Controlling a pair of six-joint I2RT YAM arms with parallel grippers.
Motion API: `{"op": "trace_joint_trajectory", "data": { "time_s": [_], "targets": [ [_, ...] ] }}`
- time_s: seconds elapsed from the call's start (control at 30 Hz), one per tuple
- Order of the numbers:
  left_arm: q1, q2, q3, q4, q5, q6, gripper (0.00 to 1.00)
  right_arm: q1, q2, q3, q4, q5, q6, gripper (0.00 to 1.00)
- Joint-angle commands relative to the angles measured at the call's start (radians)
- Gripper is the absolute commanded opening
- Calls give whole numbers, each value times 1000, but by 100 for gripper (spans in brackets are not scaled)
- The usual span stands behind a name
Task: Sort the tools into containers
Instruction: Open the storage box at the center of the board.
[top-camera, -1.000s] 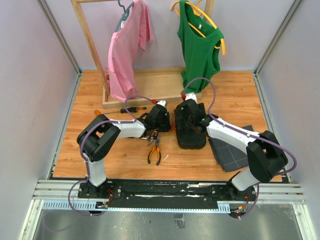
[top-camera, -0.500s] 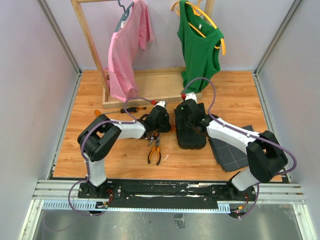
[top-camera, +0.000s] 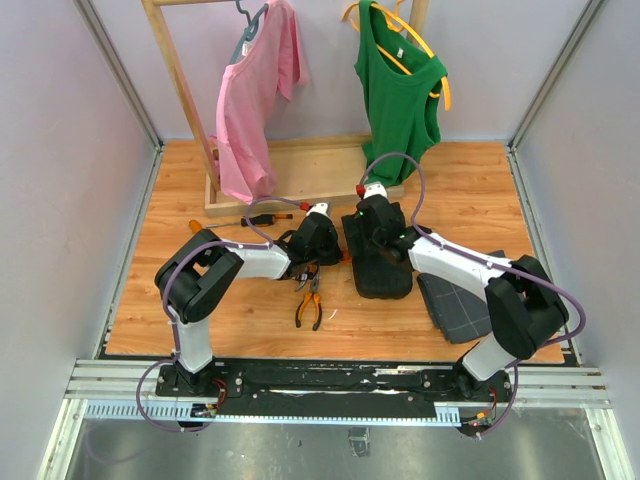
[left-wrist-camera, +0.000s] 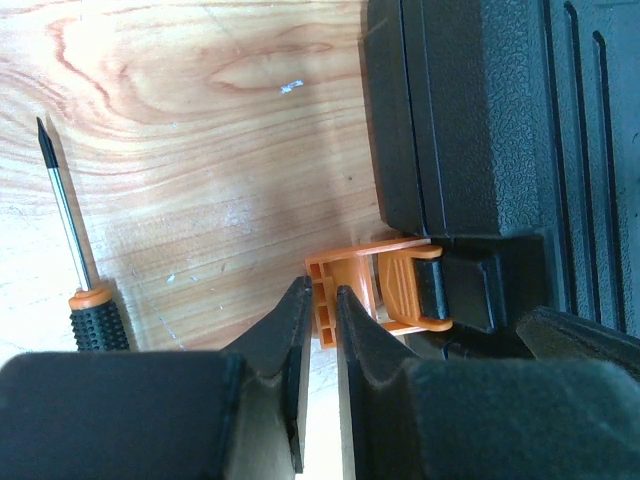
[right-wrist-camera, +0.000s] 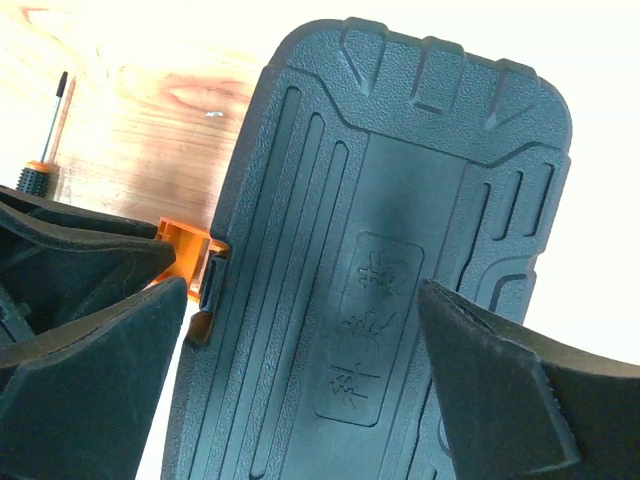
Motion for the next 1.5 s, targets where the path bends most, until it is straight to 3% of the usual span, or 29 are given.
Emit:
{"op": "trace_joint_trajectory", "data": {
  "time_s": [0.0, 0.4, 0.77, 1.03, 1.47],
  "targets": [
    [-11, 31, -31, -64, 15, 3, 14, -1, 20, 24, -20, 29, -18, 99],
    [-11, 21, -41, -71, -8, -3, 12, 0, 67, 38, -79, 134, -27, 100],
    [-11, 27, -32, -103, -38, 13, 11, -47, -74, 3, -115, 158, -41, 99],
    [-10, 33, -24, -120, -54, 24, 9, -156, -227, -91, -118, 28, -22, 99],
    [-10, 23, -17, -161, -84, 40, 9, -465, -500, -272, -131, -161, 18, 100]
  ]
}}
